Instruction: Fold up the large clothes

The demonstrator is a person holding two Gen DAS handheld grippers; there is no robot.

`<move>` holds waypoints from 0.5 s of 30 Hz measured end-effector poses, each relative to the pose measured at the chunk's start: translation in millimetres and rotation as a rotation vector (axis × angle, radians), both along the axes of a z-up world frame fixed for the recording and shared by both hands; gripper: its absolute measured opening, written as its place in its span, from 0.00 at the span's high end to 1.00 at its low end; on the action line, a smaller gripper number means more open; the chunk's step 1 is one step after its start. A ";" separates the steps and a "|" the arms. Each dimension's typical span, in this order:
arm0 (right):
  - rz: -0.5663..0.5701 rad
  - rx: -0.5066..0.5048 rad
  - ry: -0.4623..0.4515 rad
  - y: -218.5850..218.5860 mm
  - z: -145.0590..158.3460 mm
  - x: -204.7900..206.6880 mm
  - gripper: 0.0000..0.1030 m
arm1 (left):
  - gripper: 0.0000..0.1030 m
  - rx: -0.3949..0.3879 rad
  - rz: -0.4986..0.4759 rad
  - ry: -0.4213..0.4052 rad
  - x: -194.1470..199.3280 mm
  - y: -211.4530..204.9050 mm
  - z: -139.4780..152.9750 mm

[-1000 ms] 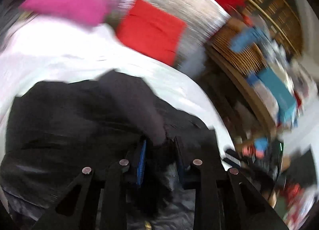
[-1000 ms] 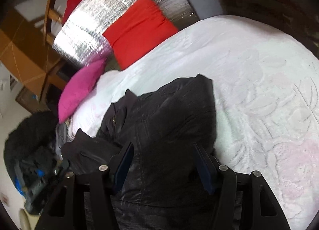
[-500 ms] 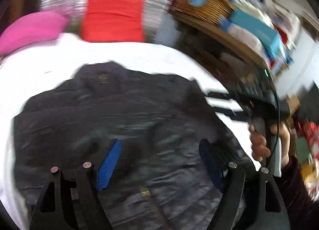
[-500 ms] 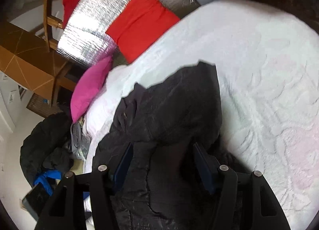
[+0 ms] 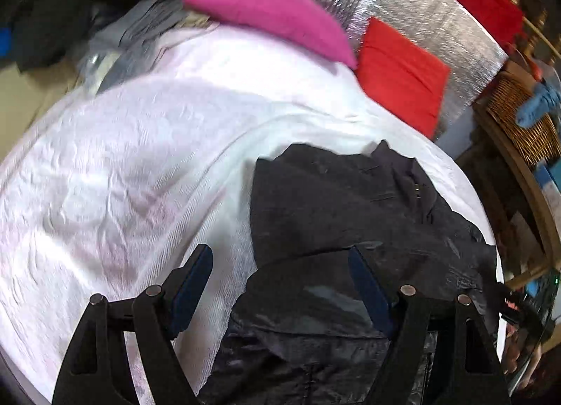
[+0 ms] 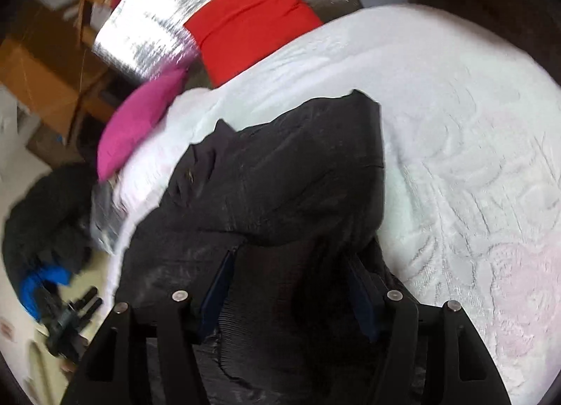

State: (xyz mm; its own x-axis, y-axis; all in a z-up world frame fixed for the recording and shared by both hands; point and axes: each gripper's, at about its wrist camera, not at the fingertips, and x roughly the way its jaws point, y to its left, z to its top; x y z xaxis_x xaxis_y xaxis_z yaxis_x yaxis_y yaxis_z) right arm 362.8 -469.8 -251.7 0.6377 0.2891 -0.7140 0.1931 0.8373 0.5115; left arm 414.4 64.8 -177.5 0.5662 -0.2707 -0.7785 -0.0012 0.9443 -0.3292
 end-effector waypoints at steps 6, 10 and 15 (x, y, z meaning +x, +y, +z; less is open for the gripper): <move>-0.013 -0.178 -0.060 10.6 20.8 -9.3 0.48 | 0.30 0.073 -0.026 0.036 -1.6 -10.8 -9.8; -0.034 -0.032 -0.159 -13.7 32.0 -17.4 0.48 | 0.47 0.099 -0.070 0.079 6.1 -26.4 -24.9; -0.026 0.036 -0.063 -23.5 1.4 6.9 0.48 | 0.48 0.163 -0.105 0.075 6.3 -40.4 -28.6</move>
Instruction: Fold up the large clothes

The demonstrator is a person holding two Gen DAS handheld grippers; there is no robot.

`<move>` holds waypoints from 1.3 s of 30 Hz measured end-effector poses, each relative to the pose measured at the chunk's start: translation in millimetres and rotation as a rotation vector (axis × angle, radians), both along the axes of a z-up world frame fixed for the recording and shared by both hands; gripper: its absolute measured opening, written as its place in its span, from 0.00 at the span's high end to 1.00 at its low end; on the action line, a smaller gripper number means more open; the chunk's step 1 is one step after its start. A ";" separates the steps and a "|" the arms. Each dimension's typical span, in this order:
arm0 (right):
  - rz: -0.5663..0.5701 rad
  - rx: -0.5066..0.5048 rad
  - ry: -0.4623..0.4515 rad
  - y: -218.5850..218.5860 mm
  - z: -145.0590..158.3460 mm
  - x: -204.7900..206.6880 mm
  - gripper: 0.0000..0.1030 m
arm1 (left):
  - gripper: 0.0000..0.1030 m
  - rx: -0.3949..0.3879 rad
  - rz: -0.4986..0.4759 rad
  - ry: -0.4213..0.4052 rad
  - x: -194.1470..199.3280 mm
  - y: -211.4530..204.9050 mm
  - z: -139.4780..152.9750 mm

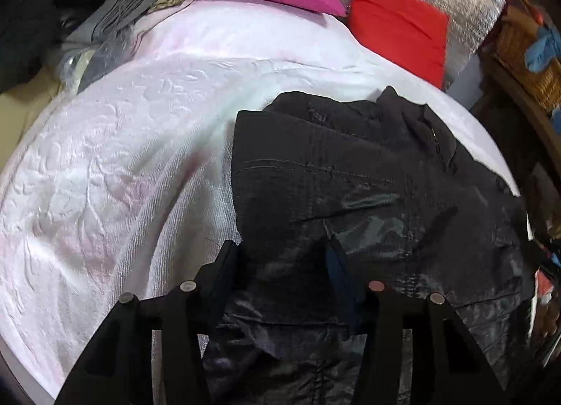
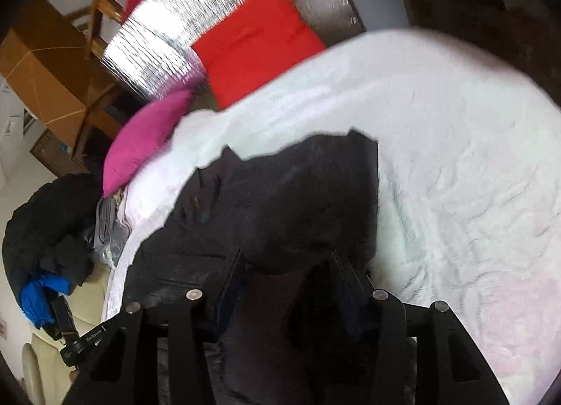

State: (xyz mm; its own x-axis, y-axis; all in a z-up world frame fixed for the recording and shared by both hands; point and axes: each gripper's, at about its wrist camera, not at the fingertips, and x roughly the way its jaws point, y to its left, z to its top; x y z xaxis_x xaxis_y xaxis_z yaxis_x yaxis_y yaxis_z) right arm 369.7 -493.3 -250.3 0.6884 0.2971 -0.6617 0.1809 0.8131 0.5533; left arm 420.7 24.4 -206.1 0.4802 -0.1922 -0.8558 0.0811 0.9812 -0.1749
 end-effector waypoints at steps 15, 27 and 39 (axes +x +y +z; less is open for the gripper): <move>0.203 -0.117 0.120 45.7 -20.4 15.7 0.64 | 0.48 -0.043 0.012 0.018 -4.0 10.3 0.2; 0.065 -0.242 -0.167 46.7 47.8 -14.8 0.91 | 0.48 0.013 0.031 -0.139 -15.4 5.4 31.6; 0.017 -0.107 0.063 16.6 -6.8 23.1 0.83 | 0.36 0.104 -0.024 -0.055 -7.1 -26.7 8.9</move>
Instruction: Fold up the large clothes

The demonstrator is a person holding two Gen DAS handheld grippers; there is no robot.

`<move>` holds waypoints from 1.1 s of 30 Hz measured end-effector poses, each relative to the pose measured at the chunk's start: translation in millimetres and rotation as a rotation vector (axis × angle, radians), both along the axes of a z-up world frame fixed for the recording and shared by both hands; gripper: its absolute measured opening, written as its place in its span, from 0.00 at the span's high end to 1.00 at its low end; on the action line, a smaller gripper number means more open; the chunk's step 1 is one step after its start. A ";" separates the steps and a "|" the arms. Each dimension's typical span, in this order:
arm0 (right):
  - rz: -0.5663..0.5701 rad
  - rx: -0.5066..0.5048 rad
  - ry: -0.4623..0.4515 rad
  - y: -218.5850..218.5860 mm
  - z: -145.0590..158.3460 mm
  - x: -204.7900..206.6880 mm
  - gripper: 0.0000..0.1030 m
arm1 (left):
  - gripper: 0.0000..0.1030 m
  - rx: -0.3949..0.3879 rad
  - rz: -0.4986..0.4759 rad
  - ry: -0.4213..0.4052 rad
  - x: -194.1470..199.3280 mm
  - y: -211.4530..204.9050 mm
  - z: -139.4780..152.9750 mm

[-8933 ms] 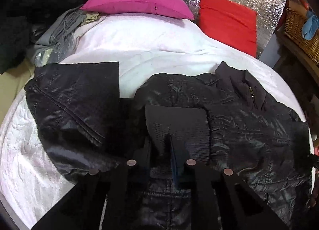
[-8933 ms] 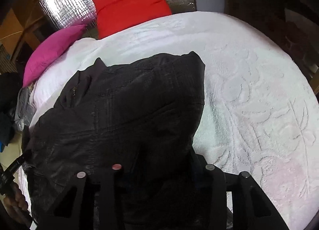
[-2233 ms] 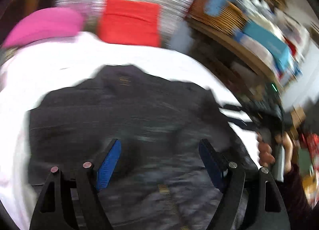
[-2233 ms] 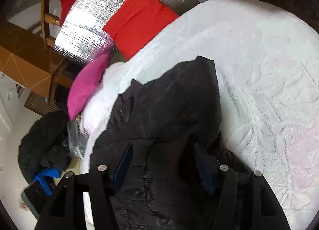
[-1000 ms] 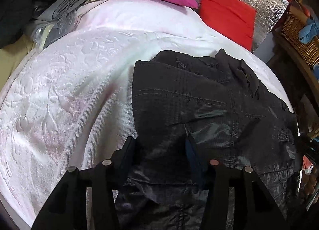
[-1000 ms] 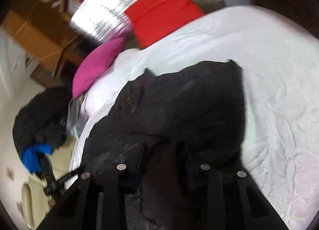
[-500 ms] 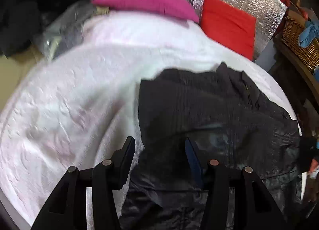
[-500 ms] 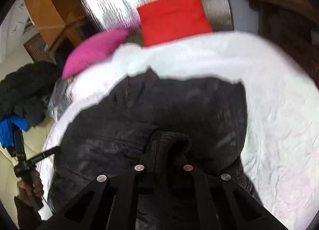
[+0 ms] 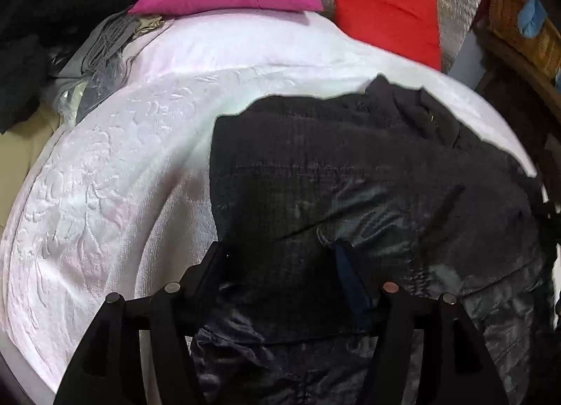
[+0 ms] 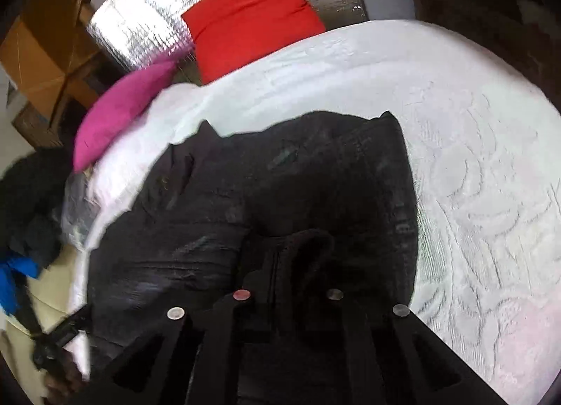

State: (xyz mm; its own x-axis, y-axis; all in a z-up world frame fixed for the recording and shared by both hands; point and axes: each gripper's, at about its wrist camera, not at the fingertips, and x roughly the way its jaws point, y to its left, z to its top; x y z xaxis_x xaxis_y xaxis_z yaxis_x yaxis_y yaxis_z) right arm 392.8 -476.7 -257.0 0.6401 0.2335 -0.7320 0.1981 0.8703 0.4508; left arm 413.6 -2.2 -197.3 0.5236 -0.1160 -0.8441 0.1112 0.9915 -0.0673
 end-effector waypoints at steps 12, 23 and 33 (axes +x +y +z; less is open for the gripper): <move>0.089 0.034 -0.236 16.9 54.9 -47.7 0.43 | 0.36 -0.034 -0.065 -0.095 -5.0 -17.5 25.4; 0.250 -0.056 -0.007 63.9 15.9 -23.3 0.62 | 0.30 0.037 -0.082 -0.055 -2.4 -25.5 15.1; 0.293 0.000 0.043 93.7 -5.6 0.9 0.60 | 0.30 0.059 -0.149 -0.009 16.8 -64.0 -3.9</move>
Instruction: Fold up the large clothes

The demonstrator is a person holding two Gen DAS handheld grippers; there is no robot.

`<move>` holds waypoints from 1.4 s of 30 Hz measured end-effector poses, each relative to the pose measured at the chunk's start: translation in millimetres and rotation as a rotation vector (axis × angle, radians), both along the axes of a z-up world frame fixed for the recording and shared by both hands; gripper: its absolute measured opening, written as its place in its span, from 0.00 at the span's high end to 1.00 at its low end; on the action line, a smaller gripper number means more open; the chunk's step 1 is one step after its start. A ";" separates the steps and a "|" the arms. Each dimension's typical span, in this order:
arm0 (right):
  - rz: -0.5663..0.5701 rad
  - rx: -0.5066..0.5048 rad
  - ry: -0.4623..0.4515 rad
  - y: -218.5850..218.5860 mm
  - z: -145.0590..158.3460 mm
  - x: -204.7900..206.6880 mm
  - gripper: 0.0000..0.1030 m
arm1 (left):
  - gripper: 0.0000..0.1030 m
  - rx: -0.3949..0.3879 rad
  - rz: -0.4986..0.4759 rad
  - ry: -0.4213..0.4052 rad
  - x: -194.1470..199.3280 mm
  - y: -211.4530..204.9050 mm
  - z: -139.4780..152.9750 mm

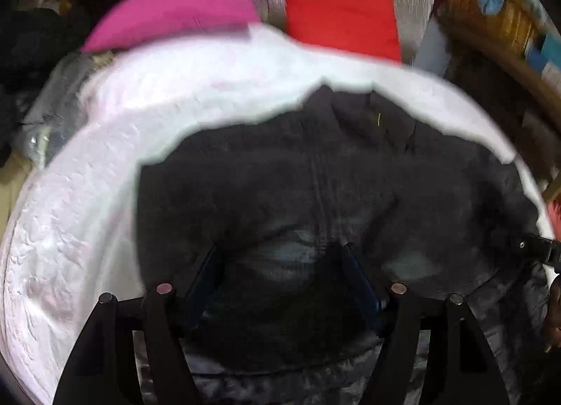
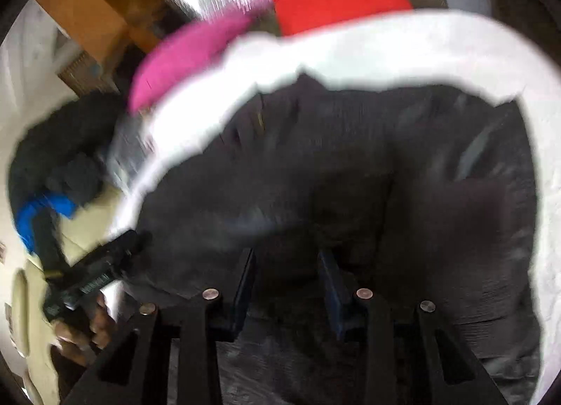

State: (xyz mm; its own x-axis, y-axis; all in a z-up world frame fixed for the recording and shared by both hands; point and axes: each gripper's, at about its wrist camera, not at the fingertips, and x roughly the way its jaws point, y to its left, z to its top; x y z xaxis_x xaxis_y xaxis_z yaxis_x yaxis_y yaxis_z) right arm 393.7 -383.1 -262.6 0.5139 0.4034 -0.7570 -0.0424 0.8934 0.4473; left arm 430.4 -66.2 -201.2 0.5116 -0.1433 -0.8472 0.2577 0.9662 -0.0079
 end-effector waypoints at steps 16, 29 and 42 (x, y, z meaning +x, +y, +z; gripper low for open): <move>-0.267 0.031 -0.019 -80.9 0.8 -3.3 0.60 | 0.29 0.044 0.128 0.008 22.6 29.3 -3.0; 0.066 0.003 -0.068 1.1 26.1 -41.5 0.42 | 0.29 0.024 -0.043 -0.040 -20.7 13.9 16.3; 0.021 -0.029 -0.071 -3.5 32.5 -37.3 0.43 | 0.29 0.002 -0.075 -0.029 -21.8 21.9 17.9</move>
State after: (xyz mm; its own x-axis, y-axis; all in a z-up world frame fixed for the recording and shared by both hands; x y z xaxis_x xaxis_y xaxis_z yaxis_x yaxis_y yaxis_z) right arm 356.4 -386.6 -230.1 0.5585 0.3926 -0.7307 -0.0915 0.9047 0.4161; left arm 408.6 -44.3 -183.4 0.5240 -0.1802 -0.8324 0.3293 0.9442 0.0029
